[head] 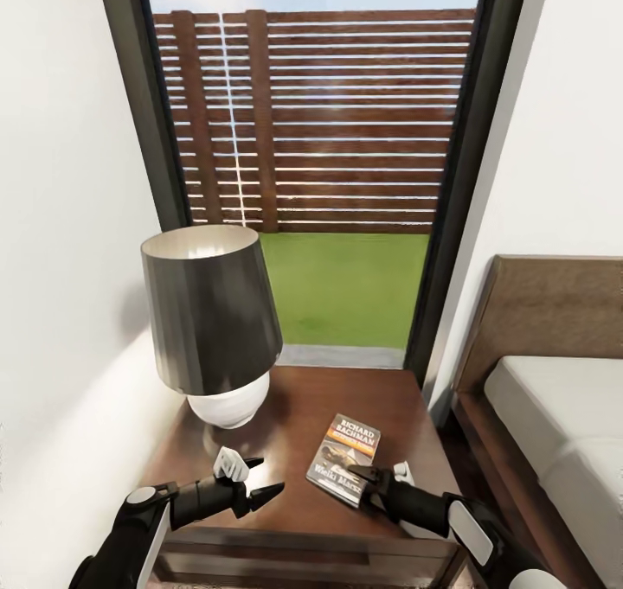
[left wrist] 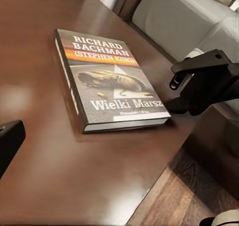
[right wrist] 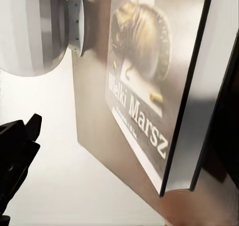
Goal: In the bedroom, move the book from the bed onto either nightstand, and place the two sandals side by side next to the bed.
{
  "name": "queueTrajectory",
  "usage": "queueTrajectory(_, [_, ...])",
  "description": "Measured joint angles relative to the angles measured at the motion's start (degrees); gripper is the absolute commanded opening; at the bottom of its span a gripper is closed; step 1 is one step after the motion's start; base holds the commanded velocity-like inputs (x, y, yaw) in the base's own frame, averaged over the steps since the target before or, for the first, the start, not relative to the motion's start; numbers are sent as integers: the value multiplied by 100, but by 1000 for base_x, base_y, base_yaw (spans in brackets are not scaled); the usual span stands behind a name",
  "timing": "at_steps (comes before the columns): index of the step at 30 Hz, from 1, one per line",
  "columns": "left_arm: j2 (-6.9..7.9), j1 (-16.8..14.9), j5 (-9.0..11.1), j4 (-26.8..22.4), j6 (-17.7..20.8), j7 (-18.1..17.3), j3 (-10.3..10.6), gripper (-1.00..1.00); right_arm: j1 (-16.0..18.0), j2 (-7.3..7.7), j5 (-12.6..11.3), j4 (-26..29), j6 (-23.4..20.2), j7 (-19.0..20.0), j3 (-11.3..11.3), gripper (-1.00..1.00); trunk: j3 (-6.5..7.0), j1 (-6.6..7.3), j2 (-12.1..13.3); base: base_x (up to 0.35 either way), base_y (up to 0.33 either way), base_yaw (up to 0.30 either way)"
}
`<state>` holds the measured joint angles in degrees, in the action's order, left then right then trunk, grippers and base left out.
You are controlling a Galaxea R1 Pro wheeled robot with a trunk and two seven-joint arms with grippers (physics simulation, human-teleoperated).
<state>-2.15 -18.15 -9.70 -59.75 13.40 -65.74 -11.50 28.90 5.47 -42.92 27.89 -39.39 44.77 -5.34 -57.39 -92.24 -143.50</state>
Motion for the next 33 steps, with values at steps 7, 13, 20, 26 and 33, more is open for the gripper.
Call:
queueTrajectory(7, [-4,0,5,-1,-3,0,-2,100,-2,-1,0,0,3,0,0,100,0,1,0,-14,-9,0])
queueTrajectory(13, [-4,0,5,-1,-3,0,-2,100,0,-1,6,-1,0,-3,-1,100,0,1,0,0,0,0])
queueTrajectory(20, [-10,0,-3,-1,-2,13,1,100,1,0,-2,0,7,1,2,100,0,0,0,-65,0,0])
queueTrajectory(26, [-15,0,-5,-1,-3,17,5,100,-1,-1,-3,0,5,2,3,100,0,1,0,-119,-16,0])
queueTrajectory(33, [-17,0,-4,-1,-3,17,6,100,0,0,1,0,7,1,2,100,0,1,0,-9,-2,0])
